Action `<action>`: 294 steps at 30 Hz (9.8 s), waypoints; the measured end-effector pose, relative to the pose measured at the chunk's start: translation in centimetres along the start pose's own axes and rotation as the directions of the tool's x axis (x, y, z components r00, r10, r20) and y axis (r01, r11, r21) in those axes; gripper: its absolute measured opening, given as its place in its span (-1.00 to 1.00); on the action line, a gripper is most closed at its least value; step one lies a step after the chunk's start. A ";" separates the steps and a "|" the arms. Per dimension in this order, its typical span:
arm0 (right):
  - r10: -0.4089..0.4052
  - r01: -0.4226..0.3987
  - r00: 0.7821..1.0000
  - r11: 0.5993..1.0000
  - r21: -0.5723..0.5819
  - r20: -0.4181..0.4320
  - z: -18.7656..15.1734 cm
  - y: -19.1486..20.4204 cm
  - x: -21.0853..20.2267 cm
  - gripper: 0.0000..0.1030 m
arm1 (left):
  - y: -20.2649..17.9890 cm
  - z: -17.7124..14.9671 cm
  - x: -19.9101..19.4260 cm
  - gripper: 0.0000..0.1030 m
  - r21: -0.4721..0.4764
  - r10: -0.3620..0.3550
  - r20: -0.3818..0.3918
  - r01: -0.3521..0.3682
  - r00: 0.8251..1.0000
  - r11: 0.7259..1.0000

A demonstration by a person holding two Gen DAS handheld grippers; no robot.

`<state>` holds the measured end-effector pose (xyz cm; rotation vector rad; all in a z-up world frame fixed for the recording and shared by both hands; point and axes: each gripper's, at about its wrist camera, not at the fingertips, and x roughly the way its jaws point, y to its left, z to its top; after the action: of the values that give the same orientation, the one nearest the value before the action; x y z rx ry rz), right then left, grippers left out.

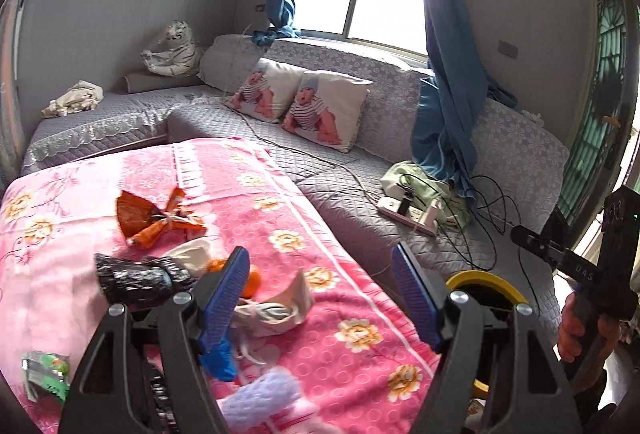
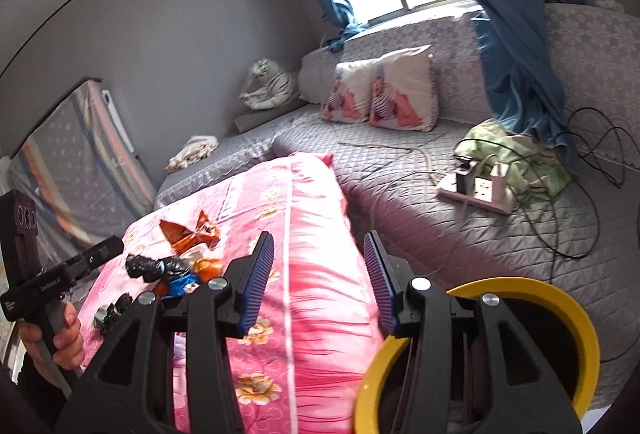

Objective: Collect trash
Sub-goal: 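Move both grippers back over the trash pile on the bed, then close the left gripper on the green snack packet while the right gripper grasps the grey cloth, then carry the green packet and grey cloth over the yellow-rimmed bin with both grippers, then open the left gripper to drop the green packet while the right gripper releases the cloth, then move both grippers back over the trash on the pink bed, then close the left gripper on a black plastic bag while the right gripper grasps the bubble wrap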

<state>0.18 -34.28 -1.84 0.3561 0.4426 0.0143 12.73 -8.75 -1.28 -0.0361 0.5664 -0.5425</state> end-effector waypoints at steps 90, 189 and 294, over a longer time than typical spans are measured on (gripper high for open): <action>0.206 -0.216 0.936 0.976 -0.005 -0.286 -3.5 10.4 15.4 -0.88 | 24.7 -9.8 -9.3 -0.71 -0.450 0.375 -0.112 -0.384 0.920 0.806; -0.379 0.325 0.912 0.900 0.290 0.155 1.1 -13.8 -11.7 -0.88 | -25.9 -1.2 12.2 -0.70 0.257 -0.359 -0.259 0.422 0.897 0.870; 0.339 -0.525 0.745 0.829 -0.191 -0.574 -11.5 18.2 16.4 0.07 | 17.7 -11.1 -0.1 0.02 -0.068 0.130 -0.285 -0.155 0.950 0.986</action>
<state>11.31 -11.90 -12.16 0.0940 0.8745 0.6680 15.40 7.78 -13.75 -0.0029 0.8631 -0.3827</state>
